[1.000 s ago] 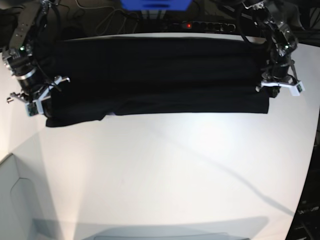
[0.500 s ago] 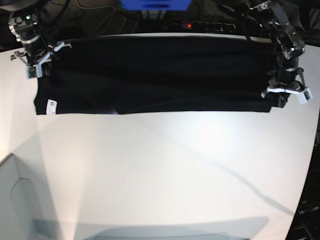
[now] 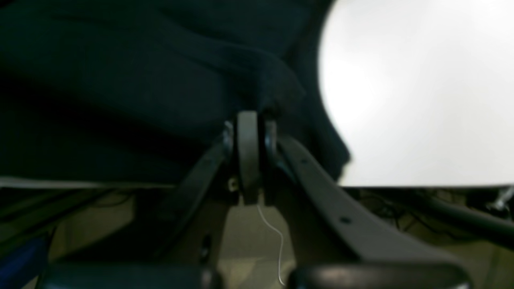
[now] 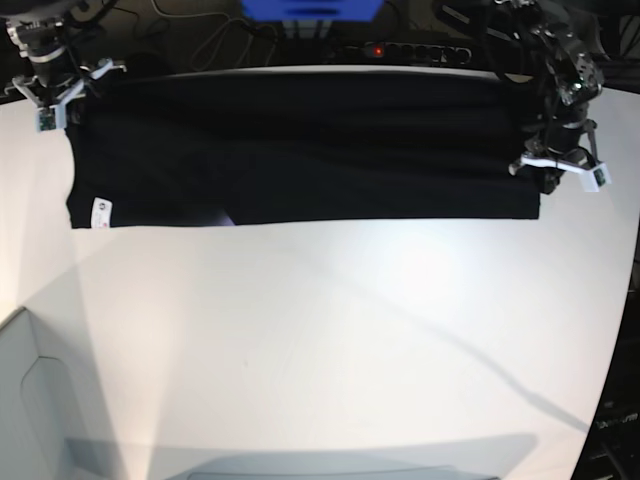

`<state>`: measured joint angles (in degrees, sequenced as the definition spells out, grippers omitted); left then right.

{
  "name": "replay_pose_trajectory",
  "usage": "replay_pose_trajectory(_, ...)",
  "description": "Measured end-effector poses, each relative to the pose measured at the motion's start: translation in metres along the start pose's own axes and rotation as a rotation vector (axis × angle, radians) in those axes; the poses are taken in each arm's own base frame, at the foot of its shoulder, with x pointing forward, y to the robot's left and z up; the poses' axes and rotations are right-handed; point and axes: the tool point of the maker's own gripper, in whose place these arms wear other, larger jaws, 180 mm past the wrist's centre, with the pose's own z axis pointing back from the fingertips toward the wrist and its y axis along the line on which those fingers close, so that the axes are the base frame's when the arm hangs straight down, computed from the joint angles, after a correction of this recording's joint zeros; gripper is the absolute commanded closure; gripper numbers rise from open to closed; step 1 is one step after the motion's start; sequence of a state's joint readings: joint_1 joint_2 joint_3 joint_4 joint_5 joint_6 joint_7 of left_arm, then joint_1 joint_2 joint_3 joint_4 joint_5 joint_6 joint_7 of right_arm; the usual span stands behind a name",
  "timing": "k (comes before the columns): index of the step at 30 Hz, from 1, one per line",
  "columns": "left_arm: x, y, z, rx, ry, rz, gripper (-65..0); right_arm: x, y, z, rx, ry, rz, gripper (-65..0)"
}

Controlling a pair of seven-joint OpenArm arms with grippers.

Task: Fold the T-shirt properly
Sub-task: 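Regrasp the ends of the folded strip with both grippers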

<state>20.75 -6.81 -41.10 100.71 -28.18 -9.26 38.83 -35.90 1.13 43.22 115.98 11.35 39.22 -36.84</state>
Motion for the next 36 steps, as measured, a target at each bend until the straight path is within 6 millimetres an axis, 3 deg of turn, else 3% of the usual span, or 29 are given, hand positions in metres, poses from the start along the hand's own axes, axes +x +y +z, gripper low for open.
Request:
replay_pose_trajectory(7, -0.018, 0.002, -0.002, 0.001, 0.051, 0.005, 0.0, -0.001, -0.007, 0.003, -0.021, 0.004, 0.001, 0.0)
replay_pose_trajectory(14, -0.012, 0.01, 0.001, 0.021, 0.036, -0.002, 0.0, -0.002, 0.019, -0.004, 0.042, 0.008, -0.011, 0.0)
replay_pose_trajectory(25, -0.027, 0.023, 0.003, 0.047, 0.075, 0.007, -0.1, -0.002, 0.023, -0.007, 0.058, 0.013, -0.004, -0.3)
replay_pose_trajectory(28, -0.028, 0.024, 0.003, 0.048, 0.077, 0.007, -0.2, 0.0, 0.021, -0.007, 0.055, 0.01, 0.004, -7.6)
replay_pose_trajectory(31, -0.028, 0.024, 0.003, 0.048, 0.077, 0.007, -3.7, 0.001, 0.016, -0.009, 0.036, 0.011, 0.016, -19.3)
replay_pose_trajectory(34, -0.032, 0.026, 0.005, 0.054, 0.09, 0.003, -15.3, 0.0, 0.007, -0.012, -0.004, 0.037, 0.042, -29.2)
replay_pose_trajectory(36, -0.033, 0.027, 0.006, 0.057, 0.093, 0.003, -24.2, 0.008, -0.005, -0.01, -0.043, 0.001, 0.012, -32.0)
